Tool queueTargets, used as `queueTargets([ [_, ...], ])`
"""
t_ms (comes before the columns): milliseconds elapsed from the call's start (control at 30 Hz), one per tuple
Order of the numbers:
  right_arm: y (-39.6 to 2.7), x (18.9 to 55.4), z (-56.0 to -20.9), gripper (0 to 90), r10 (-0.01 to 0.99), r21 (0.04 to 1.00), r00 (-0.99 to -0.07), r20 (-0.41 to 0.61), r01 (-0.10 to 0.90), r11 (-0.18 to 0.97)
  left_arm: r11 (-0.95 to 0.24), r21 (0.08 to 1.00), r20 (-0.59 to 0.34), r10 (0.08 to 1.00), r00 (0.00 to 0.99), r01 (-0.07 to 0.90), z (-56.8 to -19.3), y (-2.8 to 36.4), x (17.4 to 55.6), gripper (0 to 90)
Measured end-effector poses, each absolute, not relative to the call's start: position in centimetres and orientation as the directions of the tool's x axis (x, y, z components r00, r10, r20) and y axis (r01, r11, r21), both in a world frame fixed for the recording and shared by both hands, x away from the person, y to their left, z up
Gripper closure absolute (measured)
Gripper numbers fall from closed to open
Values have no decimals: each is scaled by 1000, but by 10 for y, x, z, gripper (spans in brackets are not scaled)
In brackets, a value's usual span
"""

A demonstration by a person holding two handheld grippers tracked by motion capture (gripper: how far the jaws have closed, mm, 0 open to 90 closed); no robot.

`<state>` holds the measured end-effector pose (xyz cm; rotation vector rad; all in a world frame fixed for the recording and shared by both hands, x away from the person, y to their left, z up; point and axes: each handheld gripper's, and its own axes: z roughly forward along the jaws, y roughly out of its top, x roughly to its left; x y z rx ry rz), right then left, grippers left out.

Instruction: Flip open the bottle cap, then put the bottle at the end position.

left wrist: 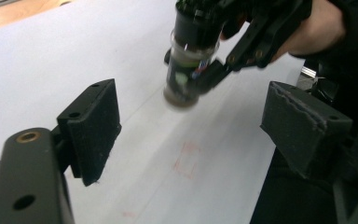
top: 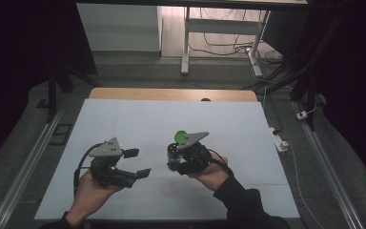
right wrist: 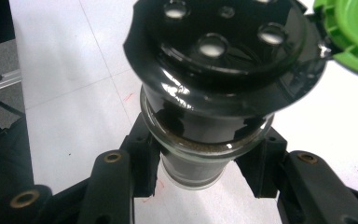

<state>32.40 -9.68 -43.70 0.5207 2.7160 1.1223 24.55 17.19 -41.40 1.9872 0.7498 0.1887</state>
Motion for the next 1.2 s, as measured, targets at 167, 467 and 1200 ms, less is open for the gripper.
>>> queueTargets([
  [167,-98,324,-436,531,381,713,-925,-7,263,650,-308,835,-195,611,768,457,-425,190,228,128],
  [467,-99,325,-434,531,386,717,-923,-7,264,645,-276,825,-226,637,737,492,-436,210,206,62],
  [1200,-104,332,-430,531,414,729,-910,10,290,620,-278,793,-205,716,667,542,-470,249,175,0],
])
